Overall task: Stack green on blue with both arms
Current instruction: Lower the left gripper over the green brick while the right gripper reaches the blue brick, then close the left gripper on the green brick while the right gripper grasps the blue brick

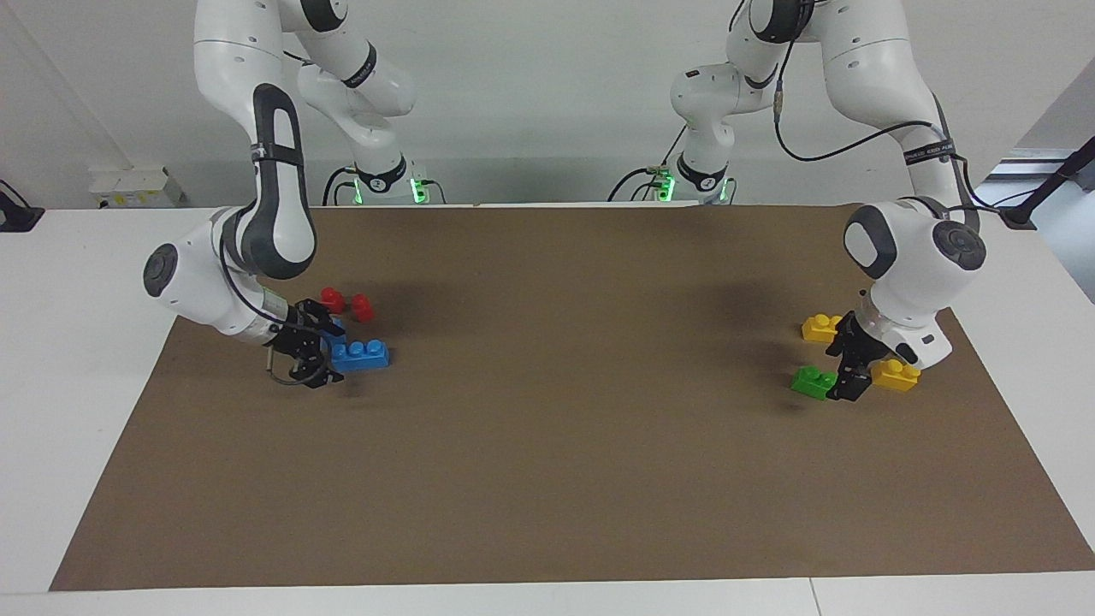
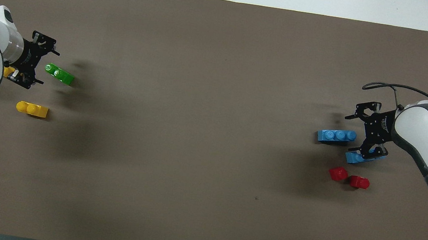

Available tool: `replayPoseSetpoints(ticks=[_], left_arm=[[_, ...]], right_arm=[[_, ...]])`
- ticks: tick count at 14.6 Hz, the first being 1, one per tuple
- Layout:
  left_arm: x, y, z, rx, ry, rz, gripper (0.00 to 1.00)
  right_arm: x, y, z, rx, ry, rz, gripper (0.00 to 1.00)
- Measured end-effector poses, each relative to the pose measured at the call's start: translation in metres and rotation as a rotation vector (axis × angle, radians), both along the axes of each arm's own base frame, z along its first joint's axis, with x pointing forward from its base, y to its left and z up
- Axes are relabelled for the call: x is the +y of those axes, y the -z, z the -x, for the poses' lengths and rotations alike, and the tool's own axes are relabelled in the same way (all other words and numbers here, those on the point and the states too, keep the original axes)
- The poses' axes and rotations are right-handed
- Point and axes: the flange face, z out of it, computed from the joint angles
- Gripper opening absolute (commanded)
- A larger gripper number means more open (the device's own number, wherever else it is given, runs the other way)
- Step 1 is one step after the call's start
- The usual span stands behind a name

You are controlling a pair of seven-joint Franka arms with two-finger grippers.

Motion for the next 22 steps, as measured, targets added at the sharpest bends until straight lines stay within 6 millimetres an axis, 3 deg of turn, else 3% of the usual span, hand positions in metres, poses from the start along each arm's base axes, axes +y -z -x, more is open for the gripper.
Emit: replayPoseSetpoints(ticks=[5,11,12,13,15,16,17,18,22], left_arm=[[0.001,0.019,-0.003,0.004,-0.005,-0.001,1.0],[0.001,0.023,-0.005,-0.005,-0.006,-0.002,1.0],[0.001,0.023,-0.005,-0.006,-0.006,-0.002,0.99],[0.001,0.024,-0.005,-0.006,-0.006,-0.003,0.92],[0.002,0.024,-0.005,-0.009,-0.006,-0.004,0.64],[0.002,0.024,-0.006,-0.011,-0.004,-0.007,0.4],[0.002,0.025,-0.006,-0.014,0.0,-0.013,0.09],[0.002,0.025,-0.006,-0.016,0.008,-0.022,0.0],[0.001,0.025,-0.007,-0.018,0.028,-0.044,0.0]], right_arm=[[-0.001,0.003,0.001,-0.012,0.007,-0.001,0.99],[-0.002,0.007,0.001,-0.035,0.037,-0.008,0.85],[-0.002,0.007,0.001,-0.037,0.034,-0.007,0.79],[-0.002,0.008,0.002,-0.039,0.03,-0.008,0.73],[-0.002,0.008,0.002,-0.039,0.029,-0.008,0.5],[-0.003,0.008,0.002,-0.039,0.029,-0.008,0.35],[-0.003,0.008,0.002,-0.039,0.029,-0.008,0.27],[-0.003,0.008,0.002,-0.039,0.029,-0.007,0.22],[-0.003,0.007,0.001,-0.043,0.029,-0.007,0.02]])
